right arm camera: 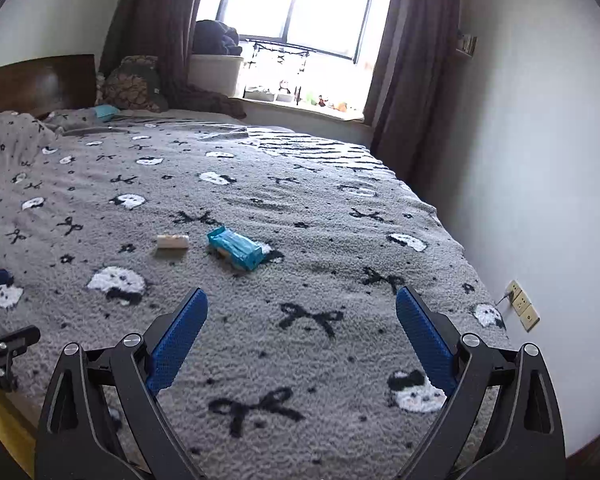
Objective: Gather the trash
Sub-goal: 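Raise both tools back over the bed, then grasp the white lip-balm tube with left gripper while right grasps blue wipes pack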
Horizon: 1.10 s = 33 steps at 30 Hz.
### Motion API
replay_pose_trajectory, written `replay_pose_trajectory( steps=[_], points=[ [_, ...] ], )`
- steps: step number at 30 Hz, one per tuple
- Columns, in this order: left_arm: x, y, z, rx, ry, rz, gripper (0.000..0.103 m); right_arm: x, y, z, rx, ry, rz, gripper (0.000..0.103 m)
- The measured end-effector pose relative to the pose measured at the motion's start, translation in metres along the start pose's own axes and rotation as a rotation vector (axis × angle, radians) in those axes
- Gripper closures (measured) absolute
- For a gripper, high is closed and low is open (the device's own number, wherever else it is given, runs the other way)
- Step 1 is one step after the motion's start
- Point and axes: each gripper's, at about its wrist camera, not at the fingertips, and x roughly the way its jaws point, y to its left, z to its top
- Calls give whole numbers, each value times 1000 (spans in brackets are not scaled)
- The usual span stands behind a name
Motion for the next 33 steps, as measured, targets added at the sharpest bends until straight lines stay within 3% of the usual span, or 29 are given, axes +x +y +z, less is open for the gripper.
replay_pose_trajectory(
  steps=[13,24,25,27,28,33],
  points=[
    [131,22,76,-31,90,-15,9,165,27,23,2,171,127,9],
    [180,20,97,-11,115,-35,10,255,66,27,-118,269,190,10],
    [183,20,98,-10,117,-37,10,260,66,25,-115,280,197,12],
    [188,19,100,-8,118,-44,11,269,63,22,-86,308,265,29],
    [191,19,101,-6,117,-49,11,269,61,22,-74,307,289,32],
    [207,9,110,0,114,-61,16,260,56,23,-56,274,292,48]
  ],
)
